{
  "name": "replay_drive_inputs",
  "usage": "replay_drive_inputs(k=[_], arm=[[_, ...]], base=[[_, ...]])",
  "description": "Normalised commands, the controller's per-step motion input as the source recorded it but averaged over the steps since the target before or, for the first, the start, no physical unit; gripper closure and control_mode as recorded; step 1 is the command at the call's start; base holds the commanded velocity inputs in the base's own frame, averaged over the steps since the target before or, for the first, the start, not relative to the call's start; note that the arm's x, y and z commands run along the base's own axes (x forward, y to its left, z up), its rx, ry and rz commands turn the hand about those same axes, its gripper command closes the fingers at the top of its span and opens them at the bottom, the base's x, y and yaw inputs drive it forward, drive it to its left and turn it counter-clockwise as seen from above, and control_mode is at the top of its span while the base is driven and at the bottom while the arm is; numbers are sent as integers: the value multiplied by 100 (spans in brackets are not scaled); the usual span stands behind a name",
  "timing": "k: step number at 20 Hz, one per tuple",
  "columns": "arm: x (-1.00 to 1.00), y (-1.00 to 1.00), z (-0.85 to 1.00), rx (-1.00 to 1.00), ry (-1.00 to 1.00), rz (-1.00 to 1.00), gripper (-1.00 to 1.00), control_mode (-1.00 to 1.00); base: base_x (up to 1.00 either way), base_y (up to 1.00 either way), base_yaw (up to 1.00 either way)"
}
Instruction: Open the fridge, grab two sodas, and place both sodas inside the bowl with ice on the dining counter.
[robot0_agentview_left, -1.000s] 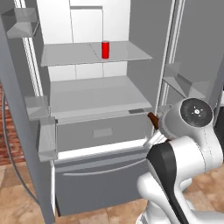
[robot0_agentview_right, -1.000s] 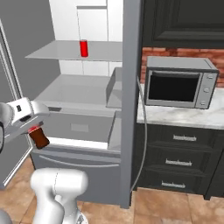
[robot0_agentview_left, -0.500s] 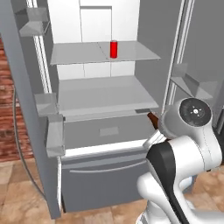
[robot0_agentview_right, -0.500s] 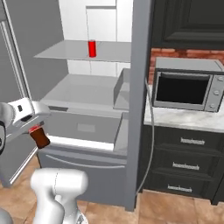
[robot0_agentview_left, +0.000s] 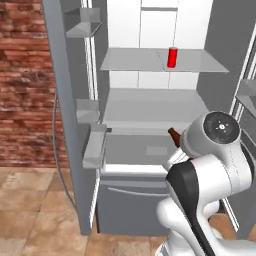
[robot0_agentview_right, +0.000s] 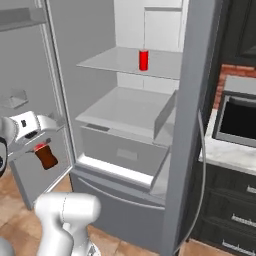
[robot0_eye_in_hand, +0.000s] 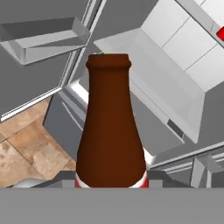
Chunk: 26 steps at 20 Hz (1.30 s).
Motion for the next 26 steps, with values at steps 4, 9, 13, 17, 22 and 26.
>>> replay_drive_inputs(k=[4, 9, 13, 17, 22, 26], arm=[[0, 0, 0, 0, 0, 0, 100, 100], [0, 0, 0, 0, 0, 0, 100, 100], [0, 0, 0, 0, 0, 0, 100, 100], [0, 0, 0, 0, 0, 0, 100, 100], [0, 0, 0, 0, 0, 0, 100, 100], [0, 0, 0, 0, 0, 0, 100, 100]], base=[[-48, -41, 50], [-64, -32, 44], [-37, -26, 53], [12, -38, 60], [-35, -25, 54], [-50, -7, 49]])
